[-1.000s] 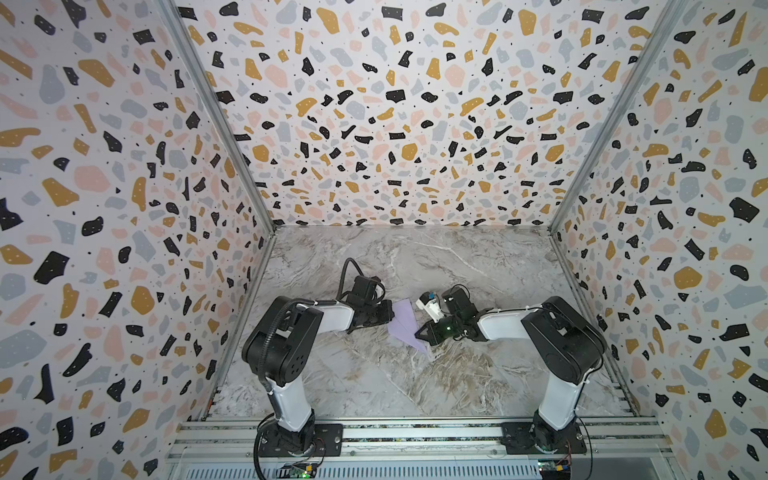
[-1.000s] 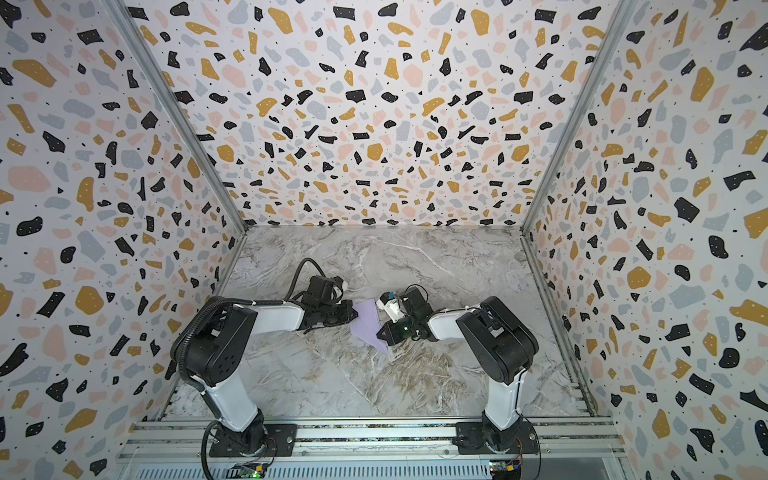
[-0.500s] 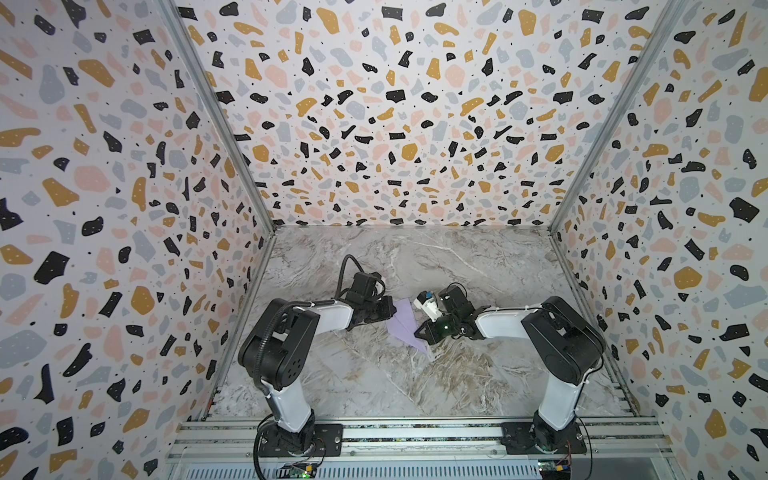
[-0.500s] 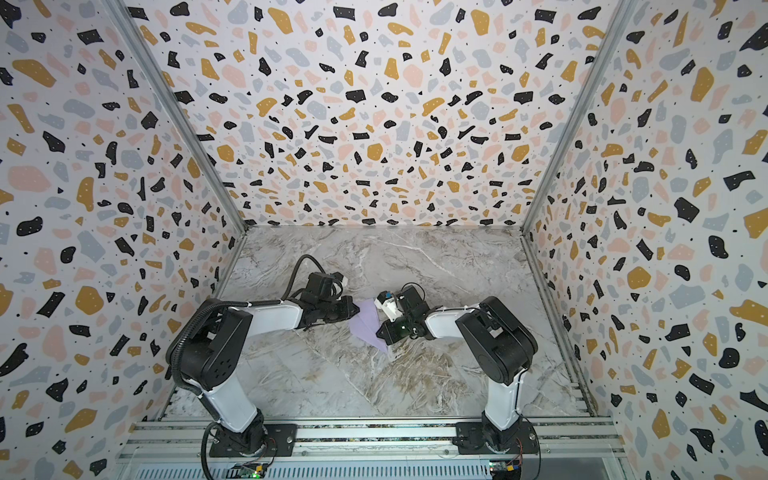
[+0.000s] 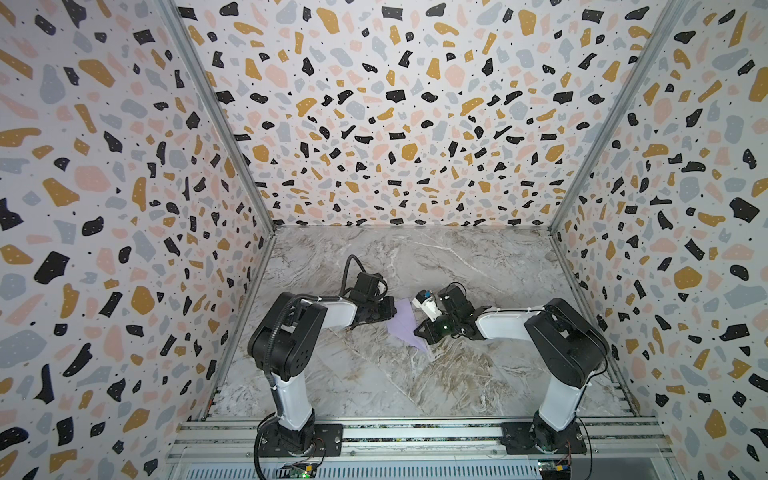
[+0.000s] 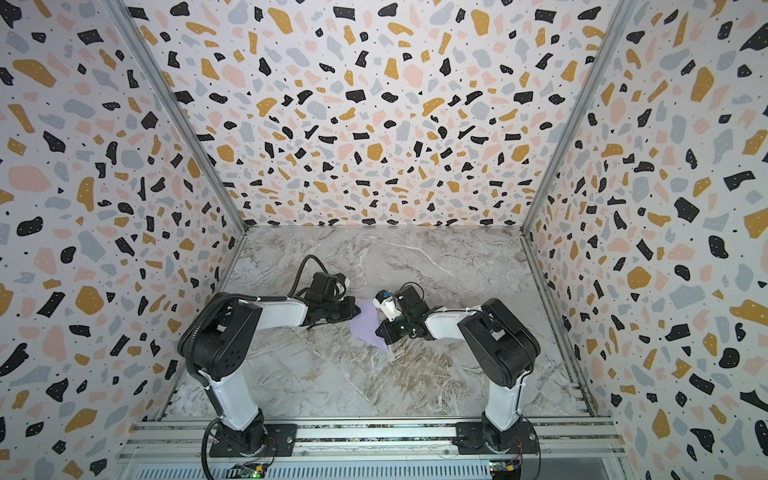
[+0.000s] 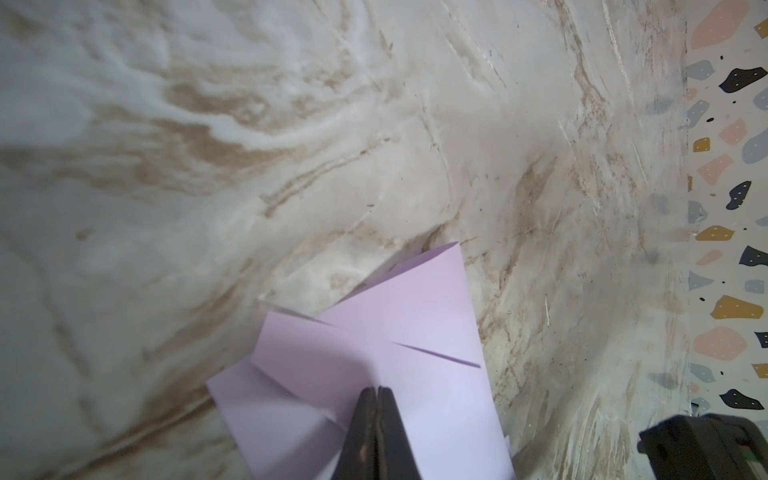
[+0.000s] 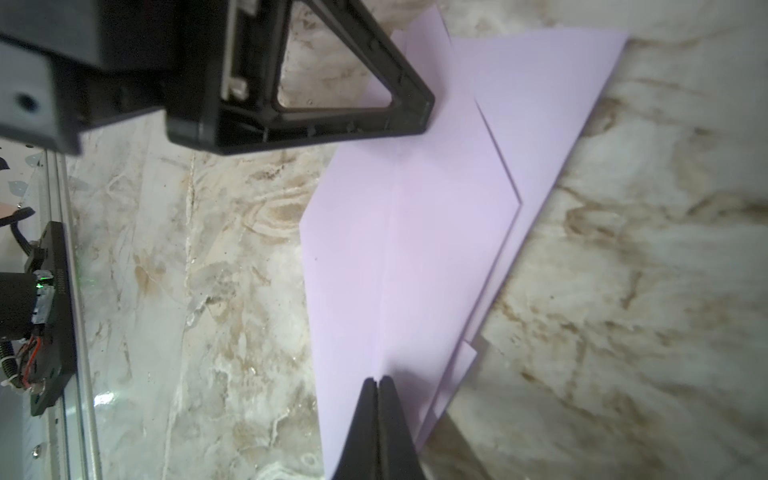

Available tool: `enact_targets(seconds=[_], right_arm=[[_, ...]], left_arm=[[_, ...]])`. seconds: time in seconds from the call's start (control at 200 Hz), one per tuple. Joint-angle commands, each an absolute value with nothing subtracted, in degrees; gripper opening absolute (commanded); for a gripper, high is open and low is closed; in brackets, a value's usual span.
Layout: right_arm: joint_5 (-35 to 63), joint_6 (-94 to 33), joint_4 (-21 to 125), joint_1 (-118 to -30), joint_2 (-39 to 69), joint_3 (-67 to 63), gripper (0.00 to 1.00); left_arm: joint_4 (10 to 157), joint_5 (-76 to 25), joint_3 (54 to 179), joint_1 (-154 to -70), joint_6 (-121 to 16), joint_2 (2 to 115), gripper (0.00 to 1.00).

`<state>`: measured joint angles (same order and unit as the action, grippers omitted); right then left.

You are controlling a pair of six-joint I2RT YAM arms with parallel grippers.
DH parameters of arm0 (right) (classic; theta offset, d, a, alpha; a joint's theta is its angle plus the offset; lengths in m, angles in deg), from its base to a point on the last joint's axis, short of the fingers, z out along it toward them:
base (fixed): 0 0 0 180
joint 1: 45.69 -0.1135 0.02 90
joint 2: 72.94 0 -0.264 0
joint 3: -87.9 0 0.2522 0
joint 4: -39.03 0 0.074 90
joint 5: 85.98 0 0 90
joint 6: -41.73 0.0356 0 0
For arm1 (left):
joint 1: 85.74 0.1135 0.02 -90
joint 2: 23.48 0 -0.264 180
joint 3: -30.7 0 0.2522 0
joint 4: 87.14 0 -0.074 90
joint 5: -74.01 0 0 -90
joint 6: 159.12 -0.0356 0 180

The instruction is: Fold a paper plane with a square sheet of paper (pick it up from the middle)

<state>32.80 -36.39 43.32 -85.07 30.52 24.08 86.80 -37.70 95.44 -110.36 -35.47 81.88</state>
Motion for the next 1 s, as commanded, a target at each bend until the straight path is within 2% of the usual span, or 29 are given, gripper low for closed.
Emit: enact_targets(seconds=[0.0, 0.481, 0.991], right_arm=[[30.0, -37.0, 44.2, -86.5, 29.7, 20.2, 0.01], [28.1, -35.5, 47.2, -87.8, 39.1, 10.4, 0.01], [24.3, -38.7, 50.9, -88.3, 34.9, 18.0, 0.0]], left_arm=[[84.1, -36.0, 94.0, -110.6, -36.4, 82.4, 0.0], [83.6, -36.0, 93.3, -110.5, -36.3, 82.4, 0.0], [81.5, -33.2, 92.8, -109.6, -36.0, 83.5, 0.0]])
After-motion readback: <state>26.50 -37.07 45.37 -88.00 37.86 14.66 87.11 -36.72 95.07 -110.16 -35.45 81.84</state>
